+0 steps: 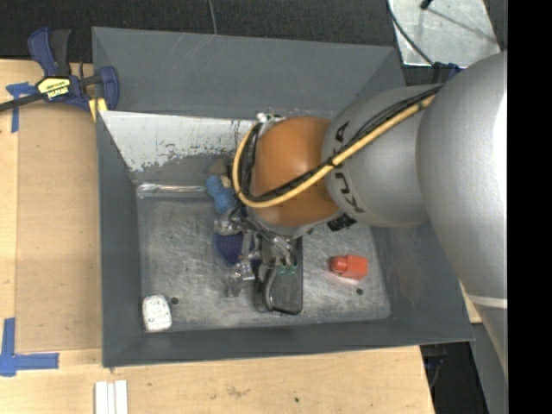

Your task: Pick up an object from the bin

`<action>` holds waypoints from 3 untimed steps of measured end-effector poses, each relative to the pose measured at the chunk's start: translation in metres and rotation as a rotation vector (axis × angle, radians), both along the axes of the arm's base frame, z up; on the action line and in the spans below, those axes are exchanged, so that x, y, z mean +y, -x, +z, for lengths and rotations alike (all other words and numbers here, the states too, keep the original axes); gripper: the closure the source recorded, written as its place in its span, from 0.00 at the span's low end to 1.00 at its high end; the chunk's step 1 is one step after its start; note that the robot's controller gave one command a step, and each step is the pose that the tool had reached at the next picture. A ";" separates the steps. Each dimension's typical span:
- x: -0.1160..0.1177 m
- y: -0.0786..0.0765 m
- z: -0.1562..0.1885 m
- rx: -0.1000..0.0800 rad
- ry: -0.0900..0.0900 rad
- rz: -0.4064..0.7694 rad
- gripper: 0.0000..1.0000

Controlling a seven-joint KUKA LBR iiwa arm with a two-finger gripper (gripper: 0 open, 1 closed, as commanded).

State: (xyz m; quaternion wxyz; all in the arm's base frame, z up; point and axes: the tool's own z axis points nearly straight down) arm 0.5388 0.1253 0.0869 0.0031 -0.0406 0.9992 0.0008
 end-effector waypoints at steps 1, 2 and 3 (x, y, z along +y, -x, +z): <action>-0.059 -0.048 -0.008 -0.010 -0.002 0.208 0.00; -0.058 -0.051 -0.006 -0.023 -0.003 0.208 1.00; -0.076 -0.080 0.167 -0.008 0.005 0.347 1.00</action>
Offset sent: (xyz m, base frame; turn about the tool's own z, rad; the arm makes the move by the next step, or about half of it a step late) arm 0.0432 -0.0605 -0.0132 -0.2094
